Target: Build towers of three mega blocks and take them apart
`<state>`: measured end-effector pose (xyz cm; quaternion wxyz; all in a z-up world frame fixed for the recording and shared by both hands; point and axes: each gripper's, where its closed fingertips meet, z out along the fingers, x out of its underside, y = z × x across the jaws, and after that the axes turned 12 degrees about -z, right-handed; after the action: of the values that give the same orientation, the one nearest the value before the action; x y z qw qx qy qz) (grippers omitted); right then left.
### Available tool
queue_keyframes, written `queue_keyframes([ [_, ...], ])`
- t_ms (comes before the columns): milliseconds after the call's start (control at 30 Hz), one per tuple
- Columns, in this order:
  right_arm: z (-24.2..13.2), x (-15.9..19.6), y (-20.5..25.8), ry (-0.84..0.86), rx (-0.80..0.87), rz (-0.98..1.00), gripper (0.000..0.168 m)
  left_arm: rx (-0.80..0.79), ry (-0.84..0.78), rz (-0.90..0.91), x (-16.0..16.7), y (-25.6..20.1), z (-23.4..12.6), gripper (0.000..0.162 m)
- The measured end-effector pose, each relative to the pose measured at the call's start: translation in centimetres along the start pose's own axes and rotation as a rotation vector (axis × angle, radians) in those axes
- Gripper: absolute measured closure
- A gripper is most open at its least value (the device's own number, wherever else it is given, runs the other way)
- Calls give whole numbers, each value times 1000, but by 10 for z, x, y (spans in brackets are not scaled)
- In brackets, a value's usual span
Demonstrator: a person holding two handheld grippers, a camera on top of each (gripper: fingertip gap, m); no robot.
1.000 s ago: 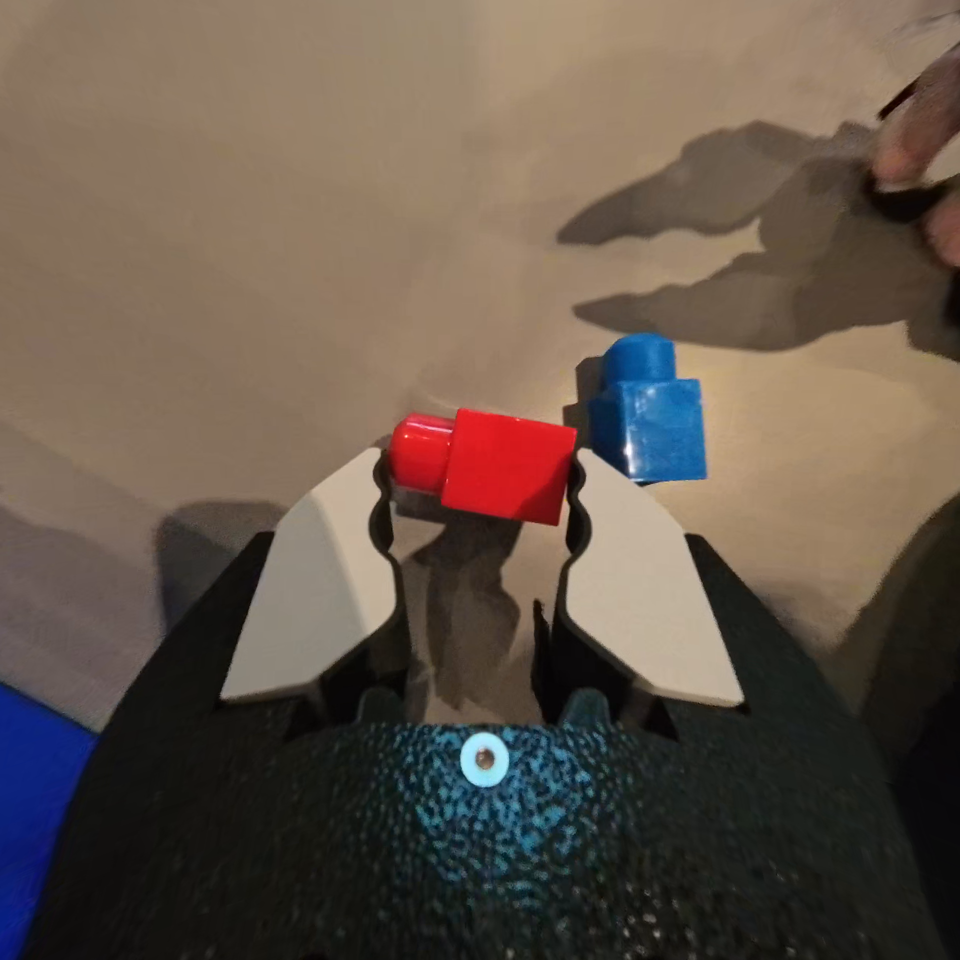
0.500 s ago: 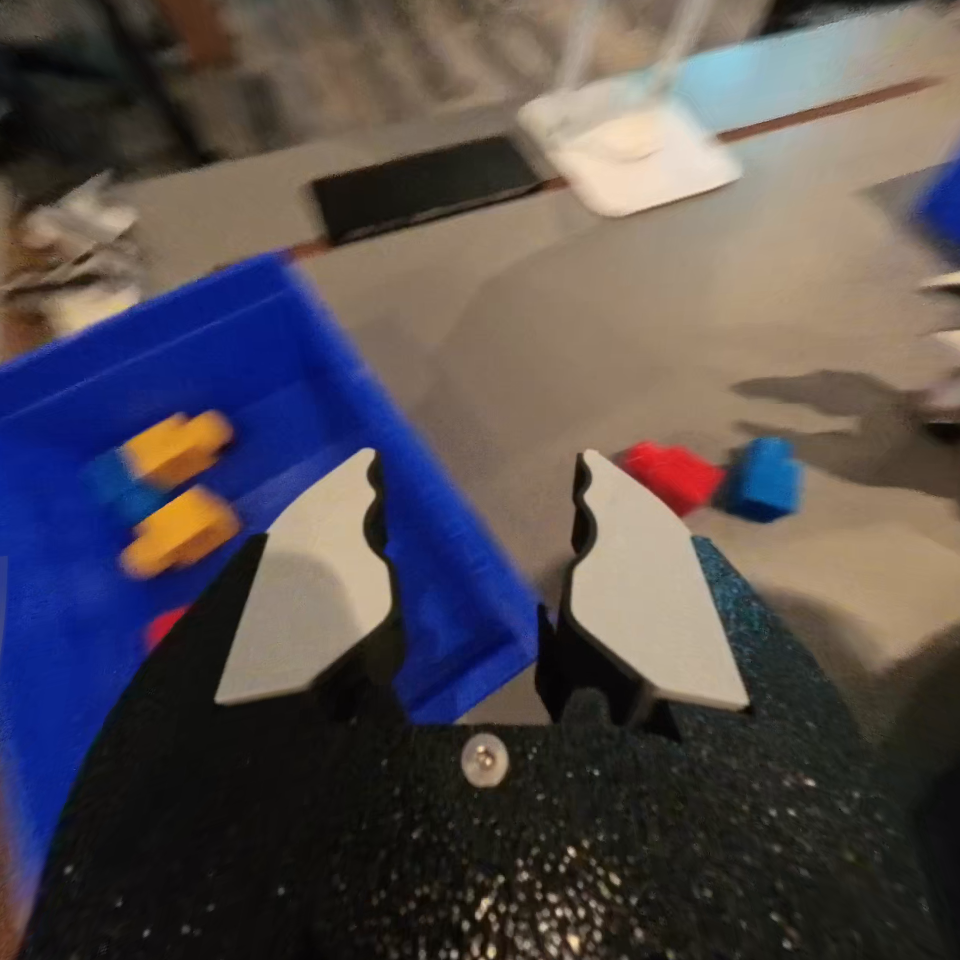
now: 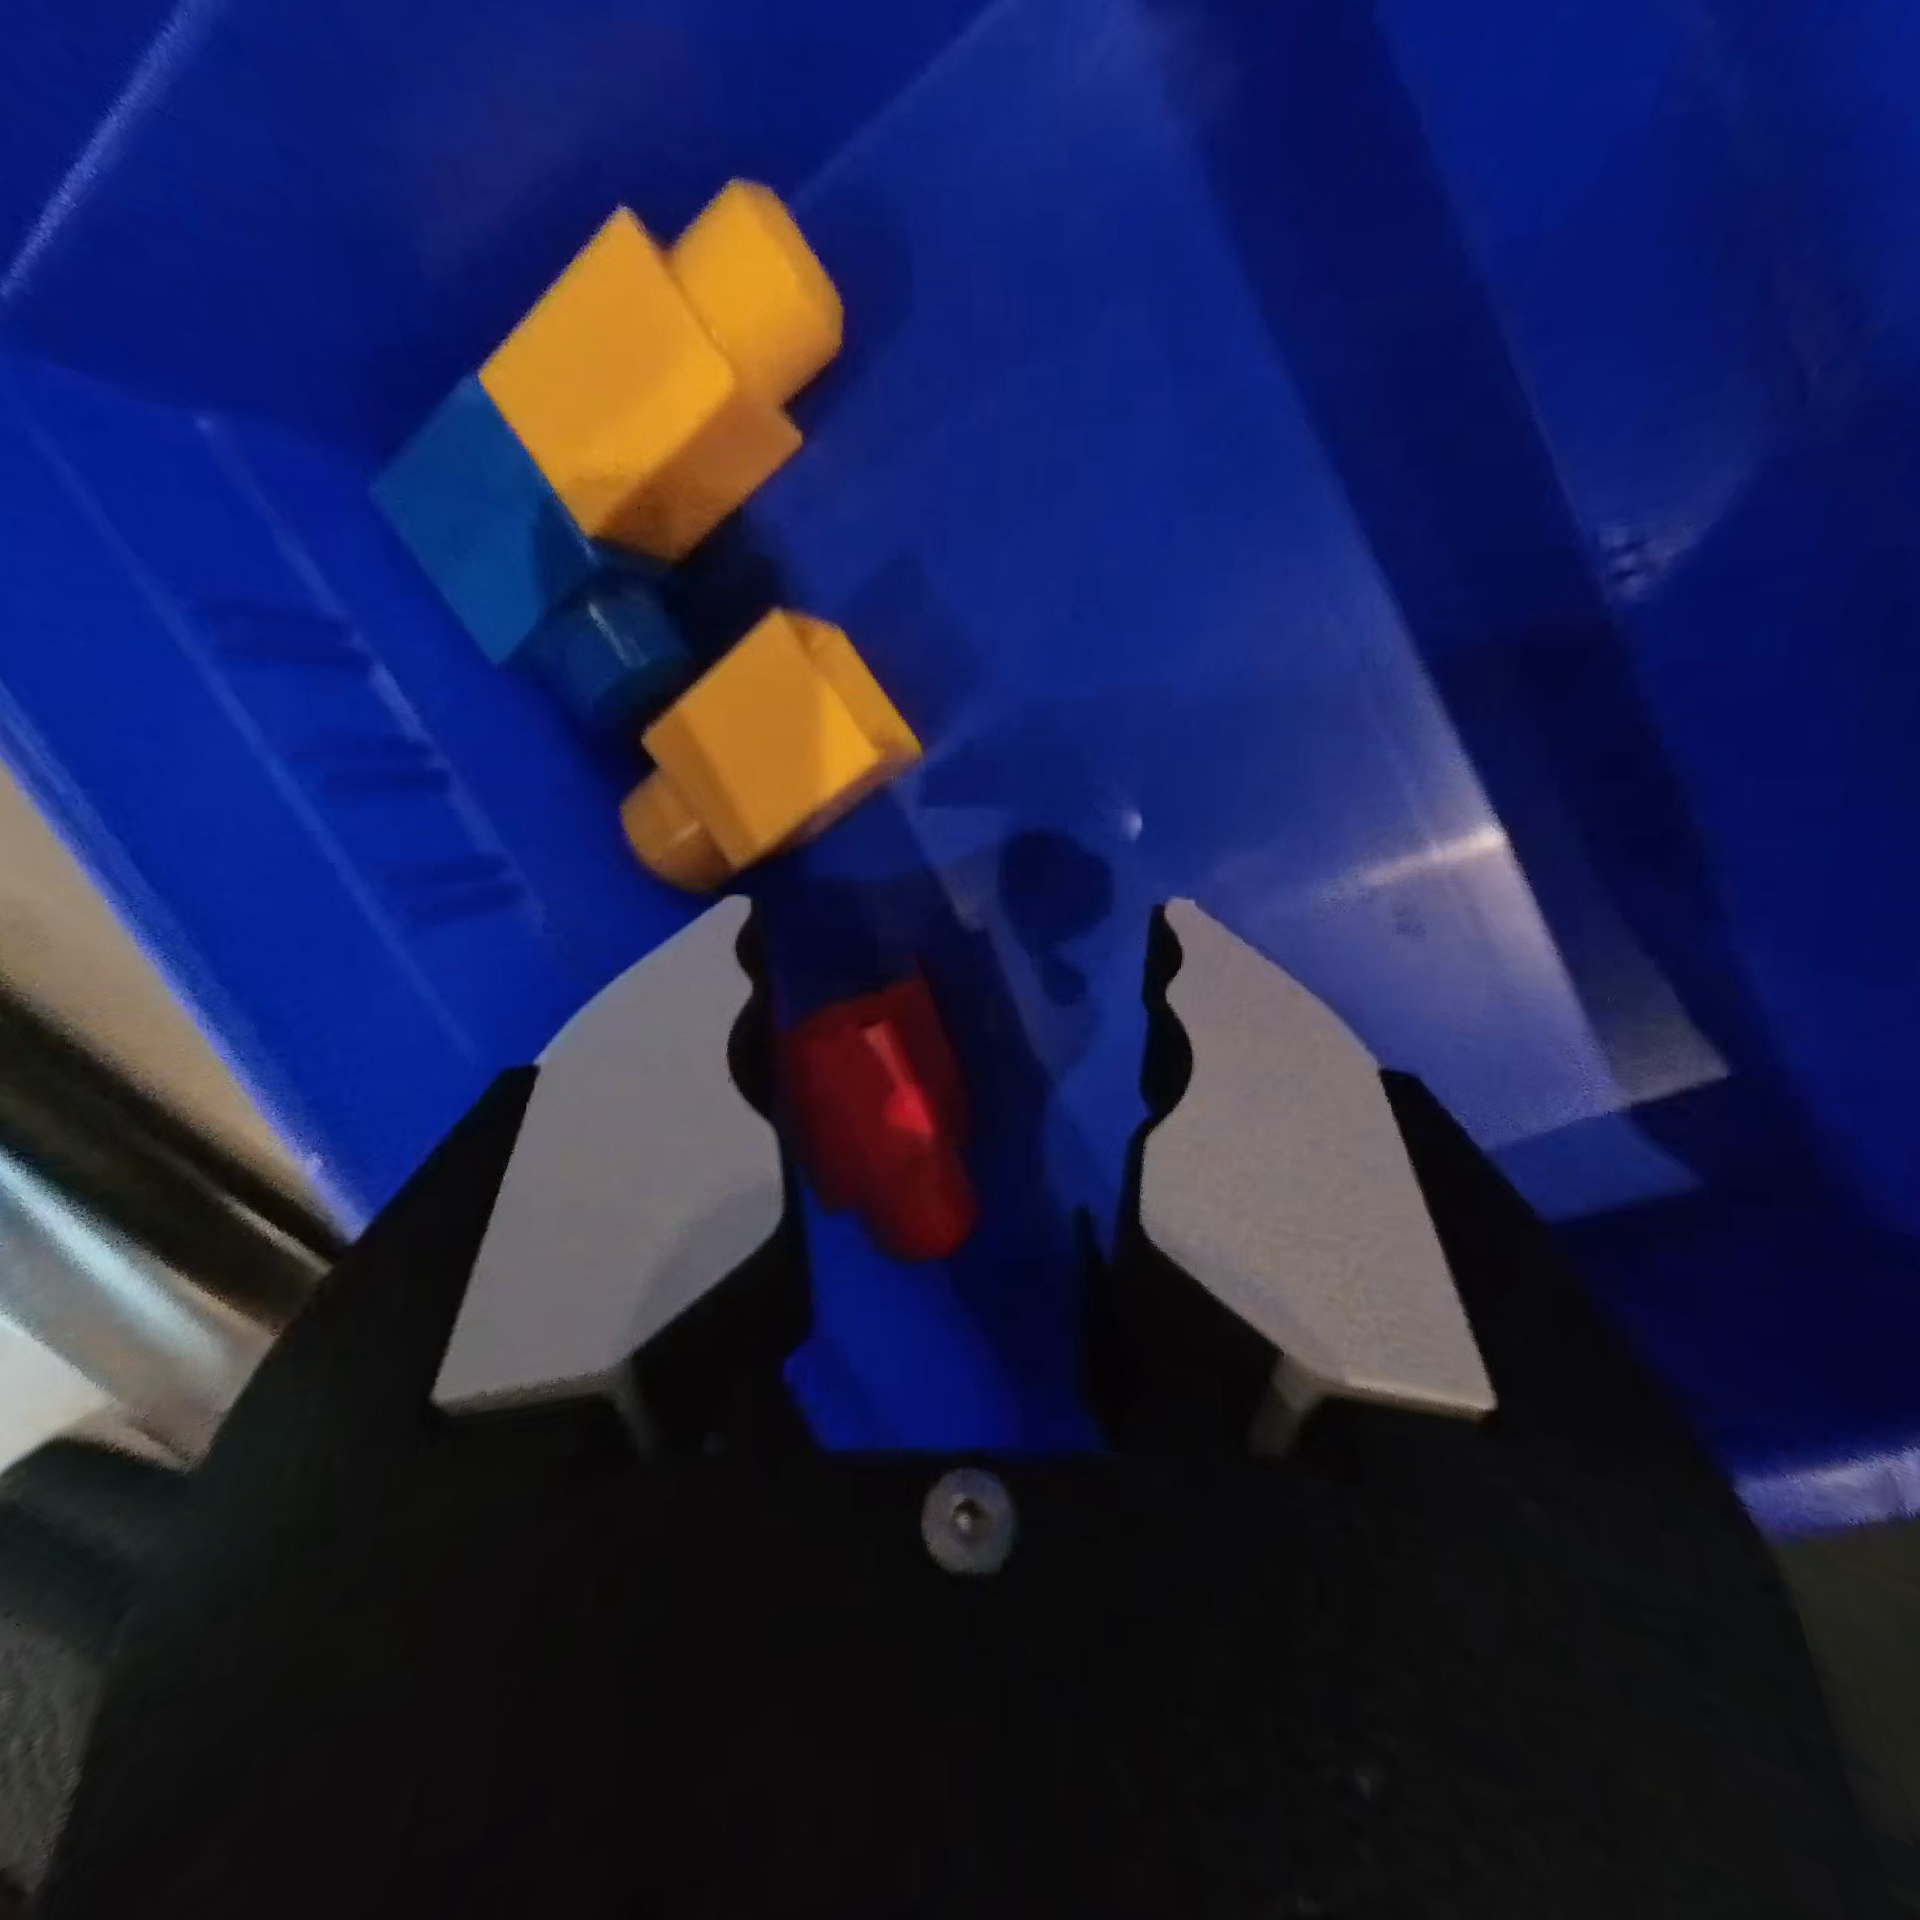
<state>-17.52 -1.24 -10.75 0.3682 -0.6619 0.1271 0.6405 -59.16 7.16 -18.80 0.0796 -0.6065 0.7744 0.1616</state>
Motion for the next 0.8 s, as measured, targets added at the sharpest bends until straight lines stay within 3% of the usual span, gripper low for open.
queue_keyframes([
  [200,0,0,0,-1,-5,9,140,18,-79,-75,-30,9,15,90],
  [533,-1,-1,-1,-4,5,-4,140,-36,32,-77,-35,20,35,87],
  [800,-1,-2,0,-4,4,-12,140,-184,17,-17,-42,35,36,80],
])
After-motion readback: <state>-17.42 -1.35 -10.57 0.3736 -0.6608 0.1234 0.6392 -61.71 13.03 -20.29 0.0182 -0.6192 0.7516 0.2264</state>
